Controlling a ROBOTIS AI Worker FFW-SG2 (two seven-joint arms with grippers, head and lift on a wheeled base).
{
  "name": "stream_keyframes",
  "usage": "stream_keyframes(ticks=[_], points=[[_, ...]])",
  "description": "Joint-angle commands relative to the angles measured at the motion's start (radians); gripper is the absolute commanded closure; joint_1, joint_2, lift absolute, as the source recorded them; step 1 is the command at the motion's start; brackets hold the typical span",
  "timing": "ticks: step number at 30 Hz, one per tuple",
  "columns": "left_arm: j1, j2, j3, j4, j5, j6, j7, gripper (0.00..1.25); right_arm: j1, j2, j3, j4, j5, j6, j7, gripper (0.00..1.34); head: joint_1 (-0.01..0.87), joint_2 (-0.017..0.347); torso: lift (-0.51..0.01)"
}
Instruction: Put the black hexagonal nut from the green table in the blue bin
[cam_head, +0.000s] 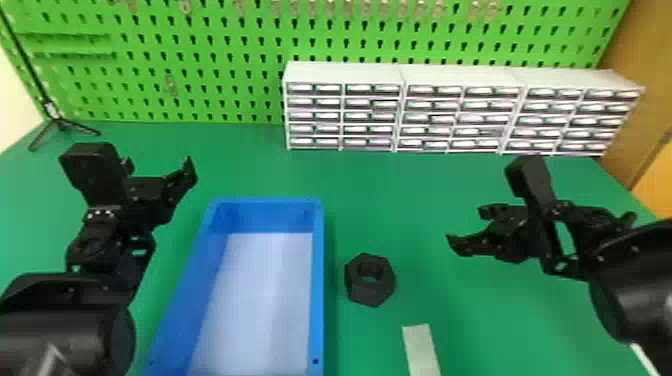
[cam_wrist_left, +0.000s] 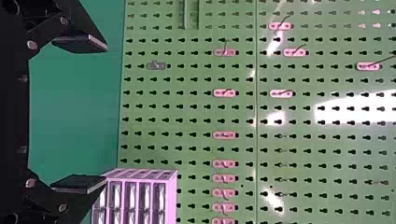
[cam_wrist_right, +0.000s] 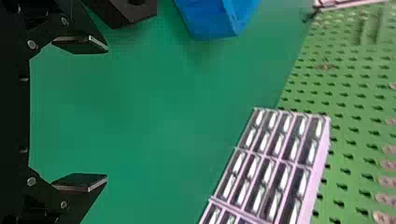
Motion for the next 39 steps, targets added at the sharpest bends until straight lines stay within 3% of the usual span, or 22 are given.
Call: stream_keyframes(ticks=[1,6,20,39], points=[[-0.002,0.0,-0.002,0.0,-0.005,0.0,0.0,0.27,-0.029,-0.079,0.091,-0.021,-0.024,0.02,0.014,0.3,0.686,0.028,-0.096],[-0.004,0.0,-0.004,0.0,-0.01,0.002,-0.001,0.27,-0.074,-0.141,0.17,-0.027,-0.047,0.043,0.064,0.3,0.686,0.028,-0.096],[-0.007,0.002,-0.001,0.0,-0.016,0.002,-0.004,0.27,-0.177,-0.218,0.325,-0.029,-0.046,0.072,0.23,0.3,0.686,0.028,-0.096],[-0.007,0.002,0.004,0.0,-0.019,0.002,-0.007,0.27,-0.212,-0.254,0.402,-0.026,-0.076,0.058,0.282,0.3,0.686,0.028,-0.096]])
